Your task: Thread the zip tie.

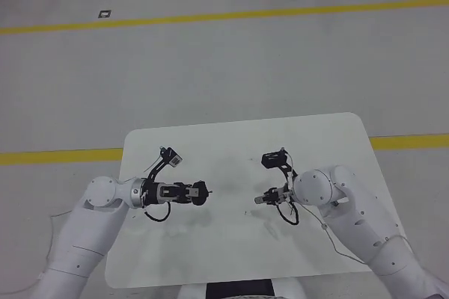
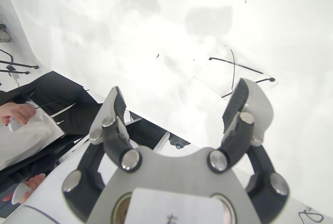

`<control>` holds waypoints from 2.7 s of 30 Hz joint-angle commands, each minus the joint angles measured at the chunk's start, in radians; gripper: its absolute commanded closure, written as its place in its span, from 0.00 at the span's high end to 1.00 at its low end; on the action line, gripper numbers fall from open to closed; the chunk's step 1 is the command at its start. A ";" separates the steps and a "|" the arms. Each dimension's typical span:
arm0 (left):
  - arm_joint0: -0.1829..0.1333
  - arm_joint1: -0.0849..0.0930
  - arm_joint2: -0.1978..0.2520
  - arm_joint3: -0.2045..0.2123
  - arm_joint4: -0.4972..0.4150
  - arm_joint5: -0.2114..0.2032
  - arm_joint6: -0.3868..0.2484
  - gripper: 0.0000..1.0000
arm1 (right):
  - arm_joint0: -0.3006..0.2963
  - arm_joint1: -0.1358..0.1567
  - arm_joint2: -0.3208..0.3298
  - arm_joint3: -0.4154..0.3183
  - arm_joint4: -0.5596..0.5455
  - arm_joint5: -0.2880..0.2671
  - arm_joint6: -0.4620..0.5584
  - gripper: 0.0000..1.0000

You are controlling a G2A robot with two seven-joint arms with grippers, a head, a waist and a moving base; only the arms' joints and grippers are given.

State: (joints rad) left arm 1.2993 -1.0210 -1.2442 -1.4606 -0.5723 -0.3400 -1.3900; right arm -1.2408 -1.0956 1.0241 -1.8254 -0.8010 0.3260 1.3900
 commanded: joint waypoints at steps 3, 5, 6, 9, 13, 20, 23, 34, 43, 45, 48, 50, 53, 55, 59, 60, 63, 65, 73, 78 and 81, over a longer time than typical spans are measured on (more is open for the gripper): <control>0.000 0.000 0.000 0.000 0.000 0.000 0.000 0.00 | 0.009 0.011 -0.023 0.014 0.010 -0.001 0.000 1.00; 0.000 0.000 0.000 0.000 0.000 0.000 0.000 0.00 | 0.009 0.011 -0.023 0.014 0.010 -0.001 0.000 1.00; 0.000 0.000 0.000 0.000 0.000 0.000 0.000 0.00 | 0.009 0.011 -0.023 0.014 0.010 -0.001 0.000 1.00; 0.000 0.000 0.000 0.000 0.000 0.000 0.000 0.00 | 0.004 0.011 -0.023 0.017 0.012 -0.006 -0.016 1.00; 0.000 0.000 0.000 0.000 0.000 0.000 0.000 0.00 | 0.004 0.012 -0.031 0.037 0.014 -0.046 -0.011 1.00; 0.000 0.000 0.000 0.000 0.000 0.000 0.000 0.00 | 0.010 0.012 -0.033 0.043 0.020 -0.066 0.000 1.00; 0.000 0.000 0.000 0.000 0.000 0.000 0.000 0.00 | 0.001 0.012 -0.029 0.048 0.014 -0.069 -0.037 1.00; 0.000 0.000 0.000 0.000 0.000 0.000 0.000 0.00 | -0.010 0.022 -0.019 0.016 -0.080 -0.066 -0.020 0.46; 0.000 0.000 0.000 0.000 0.000 0.000 0.000 0.00 | -0.015 0.020 -0.019 0.049 -0.088 -0.065 -0.039 0.39; 0.000 0.000 0.000 0.000 0.000 0.000 0.000 0.00 | -0.015 0.019 -0.020 0.060 -0.086 -0.066 -0.052 0.35; 0.000 0.000 0.000 0.000 0.000 0.000 0.000 0.00 | -0.013 0.017 -0.025 0.078 -0.090 -0.066 -0.061 0.32; 0.000 0.000 0.000 0.000 0.000 0.000 0.000 0.00 | -0.011 0.016 -0.028 0.084 -0.094 -0.063 -0.066 0.32; 0.000 0.000 0.000 0.000 0.000 0.000 0.000 0.00 | -0.009 0.014 -0.033 0.099 -0.106 -0.055 -0.073 0.31; 0.000 0.000 0.000 0.000 0.000 0.000 0.000 0.00 | -0.005 0.012 -0.037 0.110 -0.112 -0.050 -0.076 0.31; 0.000 0.000 0.000 0.000 0.000 0.000 0.000 0.00 | -0.001 0.008 -0.043 0.129 -0.114 -0.052 -0.086 0.26; 0.000 0.000 0.000 0.000 0.000 0.000 0.000 0.00 | -0.001 0.008 -0.044 0.135 -0.114 -0.052 -0.089 0.23; 0.000 0.000 0.000 0.000 0.000 0.000 0.000 0.00 | 0.002 0.006 -0.042 0.153 -0.107 -0.053 -0.097 0.22; 0.000 0.000 0.000 0.000 0.000 0.000 0.000 0.00 | 0.004 0.004 -0.043 0.164 -0.106 -0.056 -0.098 0.24; 0.000 0.000 0.000 0.000 0.000 0.000 0.000 0.00 | 0.013 0.000 -0.047 0.196 -0.112 -0.055 -0.097 0.25; 0.000 0.000 0.000 0.000 0.000 0.000 0.000 0.00 | 0.019 -0.003 -0.050 0.217 -0.109 -0.056 -0.095 0.26; 0.000 0.000 0.000 0.000 0.000 0.000 0.000 0.00 | 0.024 -0.006 -0.053 0.231 -0.109 -0.056 -0.098 0.25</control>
State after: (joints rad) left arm 1.2993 -1.0210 -1.2442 -1.4606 -0.5723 -0.3400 -1.3900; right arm -1.2182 -1.1006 0.9723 -1.5992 -0.9107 0.2703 1.2933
